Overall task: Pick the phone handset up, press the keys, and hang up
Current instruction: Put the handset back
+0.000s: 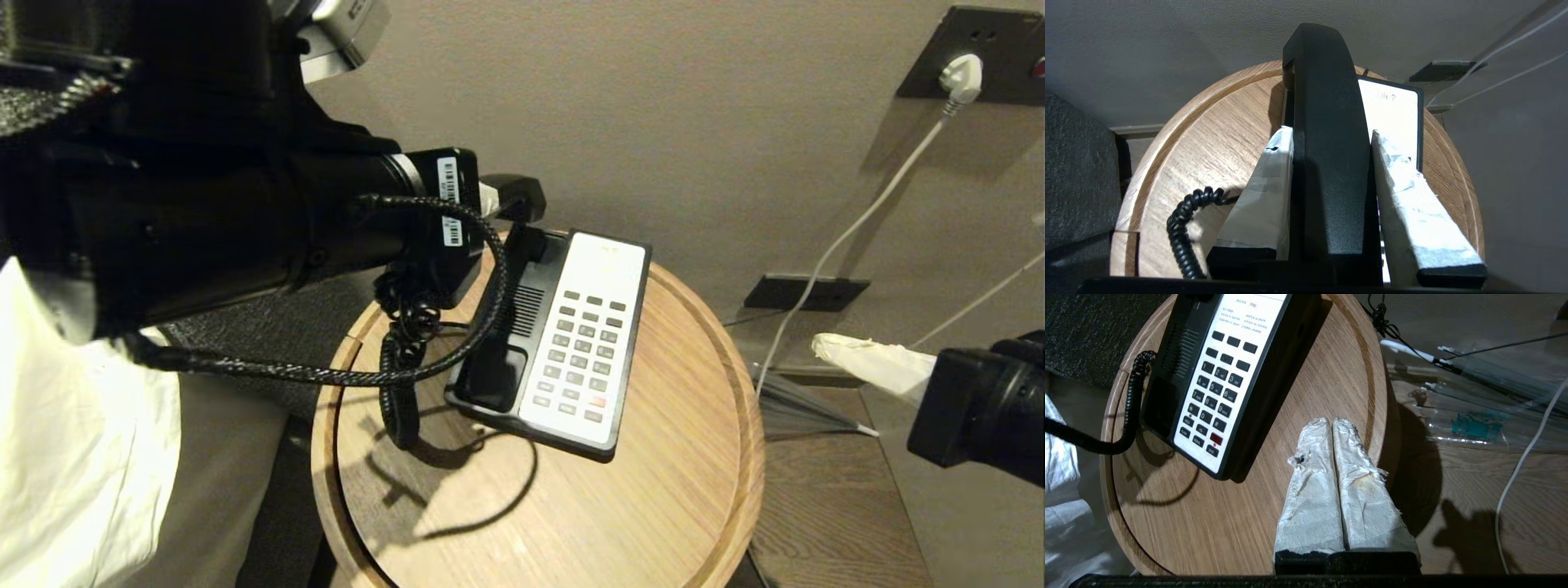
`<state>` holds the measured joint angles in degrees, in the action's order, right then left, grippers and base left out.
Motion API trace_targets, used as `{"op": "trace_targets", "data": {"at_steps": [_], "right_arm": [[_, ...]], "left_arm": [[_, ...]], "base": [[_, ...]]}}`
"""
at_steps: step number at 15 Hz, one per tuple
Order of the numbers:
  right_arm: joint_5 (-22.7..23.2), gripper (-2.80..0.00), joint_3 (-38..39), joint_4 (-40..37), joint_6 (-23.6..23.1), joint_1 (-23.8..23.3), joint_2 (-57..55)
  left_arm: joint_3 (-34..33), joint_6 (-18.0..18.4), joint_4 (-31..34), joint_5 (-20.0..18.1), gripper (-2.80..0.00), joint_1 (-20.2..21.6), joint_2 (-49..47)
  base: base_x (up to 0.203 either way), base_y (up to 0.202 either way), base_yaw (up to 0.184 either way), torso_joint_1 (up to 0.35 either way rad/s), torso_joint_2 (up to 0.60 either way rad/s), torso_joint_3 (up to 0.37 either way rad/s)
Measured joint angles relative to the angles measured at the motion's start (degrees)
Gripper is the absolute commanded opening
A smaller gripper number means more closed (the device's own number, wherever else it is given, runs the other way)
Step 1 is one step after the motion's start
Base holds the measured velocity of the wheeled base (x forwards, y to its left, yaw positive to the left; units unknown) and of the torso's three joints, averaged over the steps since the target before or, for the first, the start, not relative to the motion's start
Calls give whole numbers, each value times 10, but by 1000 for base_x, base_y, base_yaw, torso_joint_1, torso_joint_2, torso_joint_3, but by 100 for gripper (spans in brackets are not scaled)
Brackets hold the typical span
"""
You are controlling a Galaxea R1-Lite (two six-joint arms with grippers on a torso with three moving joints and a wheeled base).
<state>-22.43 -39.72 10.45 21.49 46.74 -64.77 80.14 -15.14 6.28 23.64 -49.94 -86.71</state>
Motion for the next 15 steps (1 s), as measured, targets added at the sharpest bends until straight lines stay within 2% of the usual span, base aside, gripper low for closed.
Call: {"op": "trace_targets", "data": {"at_steps": [6,9,11,13,15], "right_arm": [[2,-280,15,1,1,-3,5],[3,-280,30,1,1,-3,11],[4,-280,35,1,1,-3,13],[4,-280,37,1,1,-3,13],[4,-280,37,1,1,-3,13]], "left_arm": [[-4,5,-22,8,-280,-9,-12],[-1,-1,-23,51,-280,-11,-8],[-13,-6,-29,60,-280,-12,-3],[-45,-5,-64,72,-280,-15,2],[-92,15,-134,73,-280,-17,5]], "base": [[0,0,0,0,0,0],[0,0,0,0,0,0],[0,0,0,0,0,0],[0,0,0,0,0,0],[0,0,0,0,0,0]]}}
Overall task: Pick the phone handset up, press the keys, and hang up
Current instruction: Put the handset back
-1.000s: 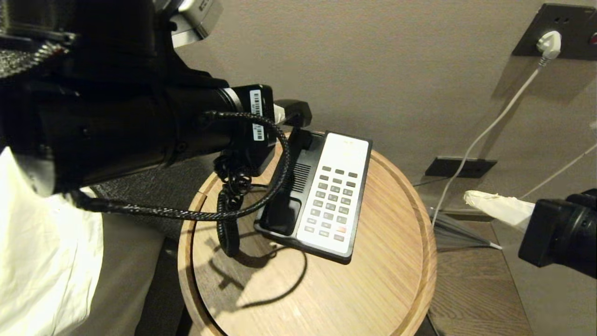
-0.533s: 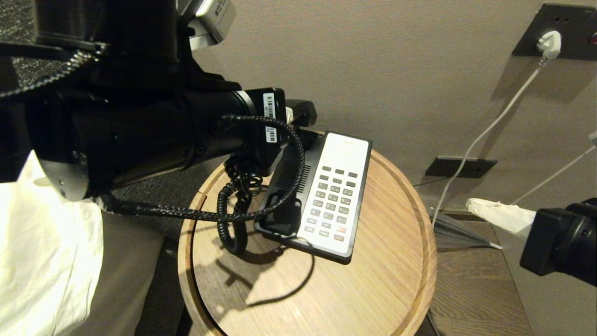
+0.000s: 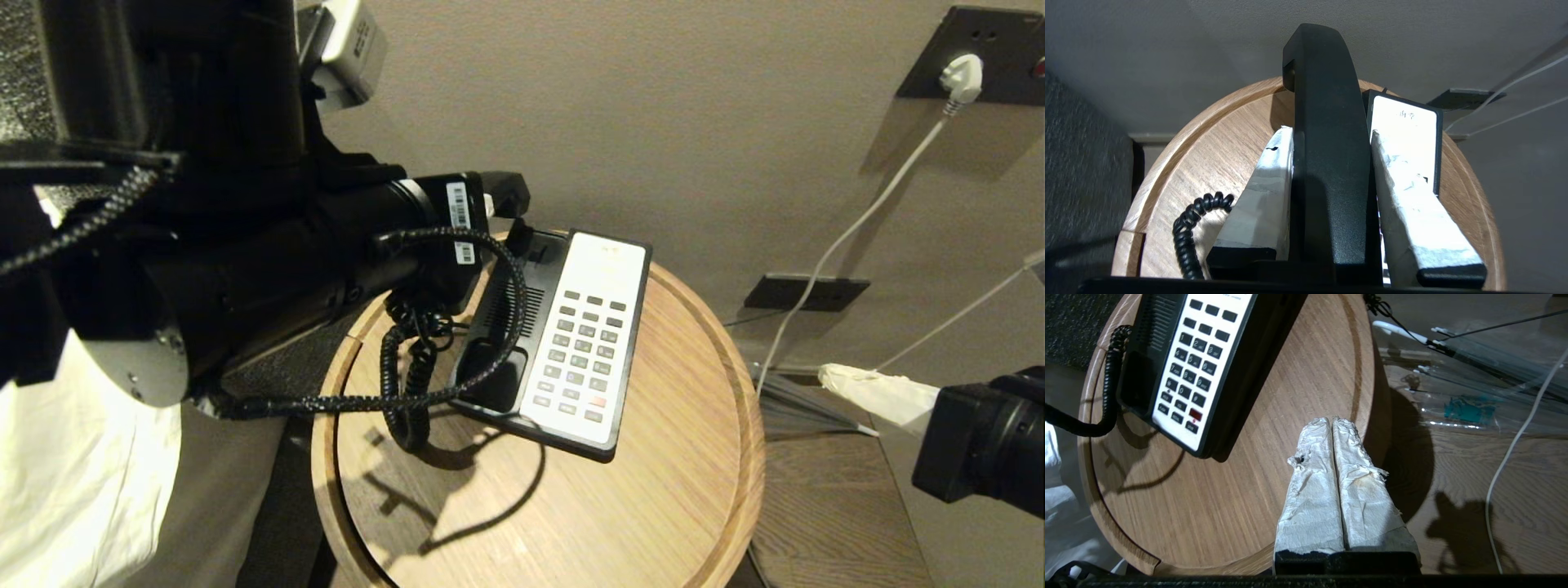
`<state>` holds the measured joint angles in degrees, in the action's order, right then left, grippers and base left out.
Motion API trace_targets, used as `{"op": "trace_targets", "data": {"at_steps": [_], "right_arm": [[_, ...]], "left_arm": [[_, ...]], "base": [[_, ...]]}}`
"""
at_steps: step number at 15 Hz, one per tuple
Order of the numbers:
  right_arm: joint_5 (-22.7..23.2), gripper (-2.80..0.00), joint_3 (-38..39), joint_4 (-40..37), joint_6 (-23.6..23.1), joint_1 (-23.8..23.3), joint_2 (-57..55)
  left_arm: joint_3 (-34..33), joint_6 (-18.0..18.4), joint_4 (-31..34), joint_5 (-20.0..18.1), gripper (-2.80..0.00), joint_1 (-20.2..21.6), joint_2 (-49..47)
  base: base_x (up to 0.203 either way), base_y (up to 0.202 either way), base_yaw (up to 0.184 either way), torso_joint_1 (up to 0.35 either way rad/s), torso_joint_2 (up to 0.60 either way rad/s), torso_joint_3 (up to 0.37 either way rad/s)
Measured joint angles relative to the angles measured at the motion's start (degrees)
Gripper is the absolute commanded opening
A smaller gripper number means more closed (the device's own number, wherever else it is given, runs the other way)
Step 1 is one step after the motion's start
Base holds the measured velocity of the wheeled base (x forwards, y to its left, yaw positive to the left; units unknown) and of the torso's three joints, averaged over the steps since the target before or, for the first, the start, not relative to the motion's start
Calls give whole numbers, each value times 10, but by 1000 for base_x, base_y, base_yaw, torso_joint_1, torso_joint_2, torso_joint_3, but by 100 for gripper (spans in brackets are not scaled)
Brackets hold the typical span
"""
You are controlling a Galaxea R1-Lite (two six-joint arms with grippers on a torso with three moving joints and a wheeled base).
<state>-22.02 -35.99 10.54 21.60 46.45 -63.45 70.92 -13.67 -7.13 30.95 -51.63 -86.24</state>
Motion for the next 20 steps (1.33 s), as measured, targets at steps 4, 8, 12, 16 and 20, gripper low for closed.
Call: {"op": "trace_targets", "data": {"at_steps": [4,8,12,16,20], "right_arm": [[5,-280,5,0,1,0,-2],[6,-280,6,0,1,-1,-4],[6,-280,7,0,1,-2,-4],[6,-280,10,0,1,-5,-2],[6,-280,29,0,2,-5,7]], "left_arm": [[-77,85,-123,-9,-280,-5,14],[-99,90,-133,-18,-280,-12,23],[-101,89,-134,-18,-280,-18,25],[-110,87,-135,-18,-280,-21,23],[-103,84,-135,-20,-280,-21,17]], "base": [[0,0,0,0,0,0],[0,0,0,0,0,0],[0,0,0,0,0,0],[0,0,0,0,0,0],[0,0,0,0,0,0]]}}
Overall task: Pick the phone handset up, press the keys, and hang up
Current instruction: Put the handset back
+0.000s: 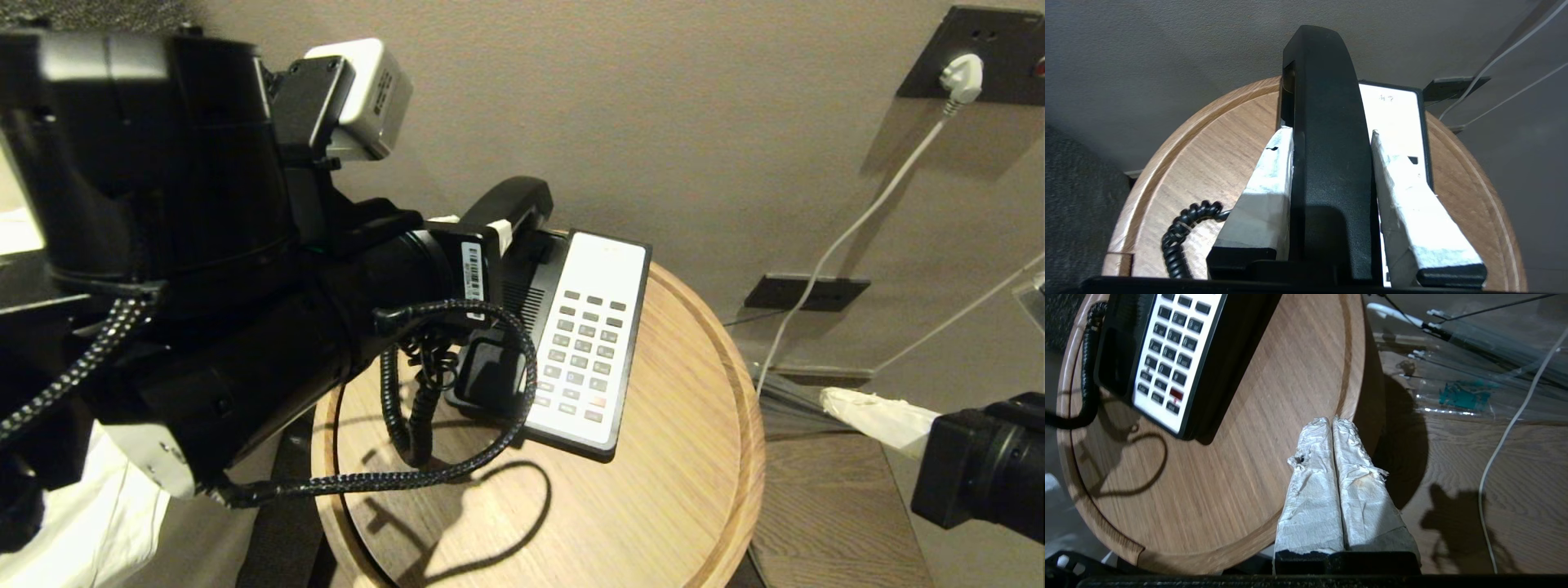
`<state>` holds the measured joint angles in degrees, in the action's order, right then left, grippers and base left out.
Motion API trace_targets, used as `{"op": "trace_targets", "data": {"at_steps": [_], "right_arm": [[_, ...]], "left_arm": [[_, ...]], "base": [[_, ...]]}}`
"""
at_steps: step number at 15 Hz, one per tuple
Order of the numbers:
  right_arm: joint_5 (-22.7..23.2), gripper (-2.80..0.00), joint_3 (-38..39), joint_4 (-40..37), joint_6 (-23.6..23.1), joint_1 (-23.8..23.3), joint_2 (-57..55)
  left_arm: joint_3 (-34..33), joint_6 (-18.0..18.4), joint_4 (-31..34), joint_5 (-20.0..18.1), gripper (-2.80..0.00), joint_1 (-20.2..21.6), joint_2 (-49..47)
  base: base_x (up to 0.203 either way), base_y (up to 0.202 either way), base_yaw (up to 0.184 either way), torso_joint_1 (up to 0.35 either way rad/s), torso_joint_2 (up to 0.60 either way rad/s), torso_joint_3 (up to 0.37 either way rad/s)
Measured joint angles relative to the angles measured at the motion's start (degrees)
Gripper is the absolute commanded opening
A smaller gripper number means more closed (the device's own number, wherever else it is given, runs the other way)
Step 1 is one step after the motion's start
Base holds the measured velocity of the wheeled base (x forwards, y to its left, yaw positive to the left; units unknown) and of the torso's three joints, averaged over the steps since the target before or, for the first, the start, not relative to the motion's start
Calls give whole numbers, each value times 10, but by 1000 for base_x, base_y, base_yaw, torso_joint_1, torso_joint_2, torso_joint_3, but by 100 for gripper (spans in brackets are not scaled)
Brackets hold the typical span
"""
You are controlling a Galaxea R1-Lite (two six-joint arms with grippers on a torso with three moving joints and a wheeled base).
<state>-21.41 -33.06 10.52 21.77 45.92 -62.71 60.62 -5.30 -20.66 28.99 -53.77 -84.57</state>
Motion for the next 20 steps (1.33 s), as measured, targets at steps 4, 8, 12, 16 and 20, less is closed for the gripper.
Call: {"op": "trace_targets", "data": {"at_steps": [4,8,12,16,20], "right_arm": [[0,-280,3,0,0,0,7],[0,-280,4,0,0,0,9],[0,-280,4,0,0,0,10],[0,-280,4,0,0,0,10],[0,-280,4,0,0,0,10]], "left_arm": [[5,-7,0,-4,-280,-1,-11],[-3,-8,1,-7,-280,-1,-19],[-9,-8,1,-10,-280,-1,-28],[-26,-8,2,-13,-280,0,-30],[-49,-8,2,-18,-280,0,-27]], "base": [[0,0,0,0,0,0],[0,0,0,0,0,0],[0,0,0,0,0,0],[0,0,0,0,0,0],[0,0,0,0,0,0]]}}
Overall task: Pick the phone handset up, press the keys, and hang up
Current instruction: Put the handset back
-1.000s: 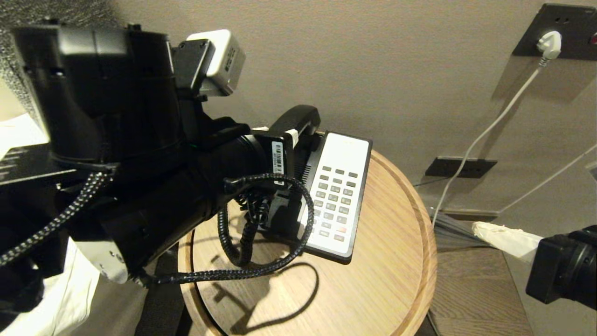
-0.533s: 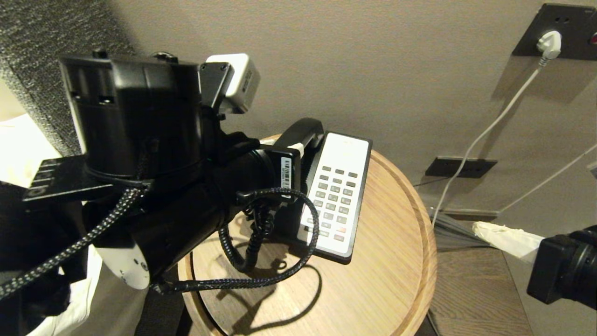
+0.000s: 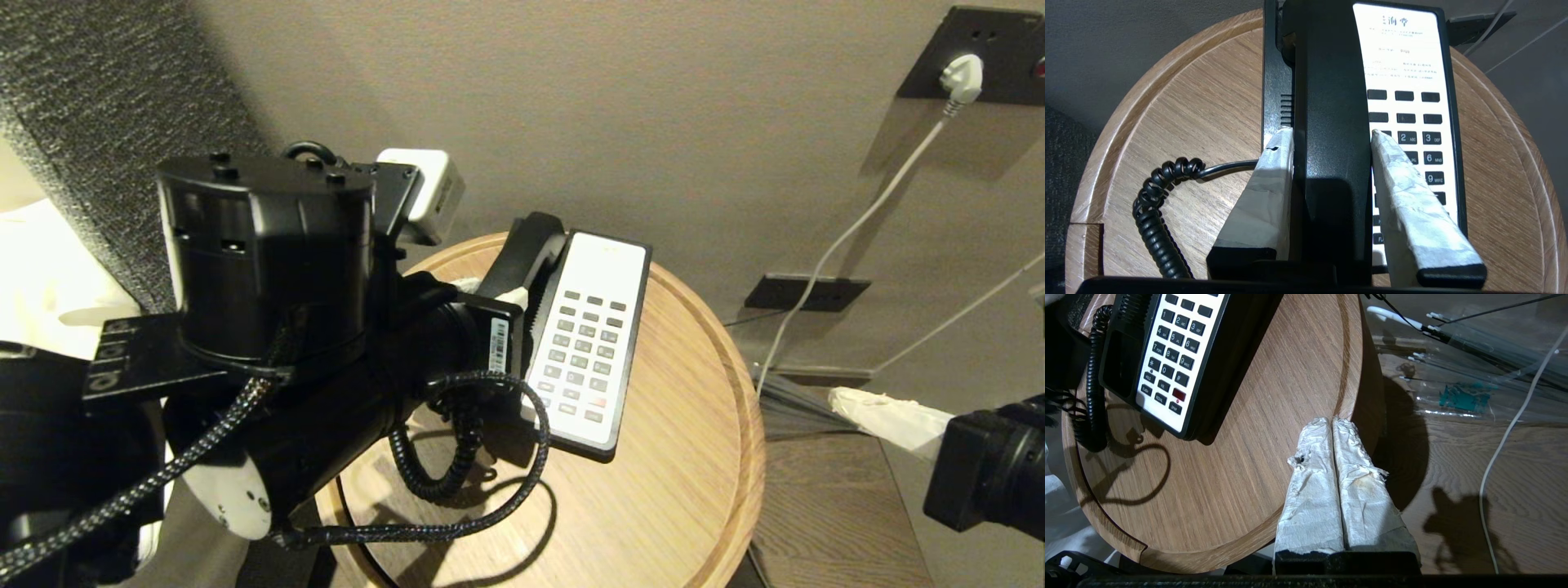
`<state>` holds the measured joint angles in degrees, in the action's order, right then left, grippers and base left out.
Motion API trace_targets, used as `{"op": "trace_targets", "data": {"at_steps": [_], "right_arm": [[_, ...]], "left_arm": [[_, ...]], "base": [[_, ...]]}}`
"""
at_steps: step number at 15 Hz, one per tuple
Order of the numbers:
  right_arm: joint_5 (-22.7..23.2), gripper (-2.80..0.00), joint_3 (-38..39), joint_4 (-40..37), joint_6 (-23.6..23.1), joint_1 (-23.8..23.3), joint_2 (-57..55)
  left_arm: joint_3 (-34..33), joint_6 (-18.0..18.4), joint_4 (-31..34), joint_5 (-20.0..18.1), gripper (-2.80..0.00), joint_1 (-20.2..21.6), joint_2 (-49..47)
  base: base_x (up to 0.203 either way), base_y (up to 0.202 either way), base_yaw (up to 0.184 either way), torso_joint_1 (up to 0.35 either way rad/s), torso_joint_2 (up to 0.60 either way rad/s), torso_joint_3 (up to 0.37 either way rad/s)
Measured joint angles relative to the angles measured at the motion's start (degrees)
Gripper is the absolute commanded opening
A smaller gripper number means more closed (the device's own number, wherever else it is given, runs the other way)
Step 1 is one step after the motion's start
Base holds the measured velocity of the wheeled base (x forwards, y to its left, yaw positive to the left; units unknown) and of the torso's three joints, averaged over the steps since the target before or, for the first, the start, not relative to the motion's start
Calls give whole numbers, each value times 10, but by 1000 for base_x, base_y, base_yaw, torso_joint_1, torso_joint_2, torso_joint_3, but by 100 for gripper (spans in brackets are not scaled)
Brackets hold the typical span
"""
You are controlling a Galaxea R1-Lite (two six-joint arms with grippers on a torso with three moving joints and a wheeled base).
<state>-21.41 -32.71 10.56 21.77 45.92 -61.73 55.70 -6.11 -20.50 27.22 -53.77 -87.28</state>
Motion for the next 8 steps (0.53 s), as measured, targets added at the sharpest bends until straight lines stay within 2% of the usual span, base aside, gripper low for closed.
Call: {"op": "trace_targets", "data": {"at_steps": [8], "right_arm": [[0,-280,0,0,0,0,2]], "left_arm": [[-5,-2,0,-5,-280,0,-5]], "base": [[0,0,0,0,0,0]]}}
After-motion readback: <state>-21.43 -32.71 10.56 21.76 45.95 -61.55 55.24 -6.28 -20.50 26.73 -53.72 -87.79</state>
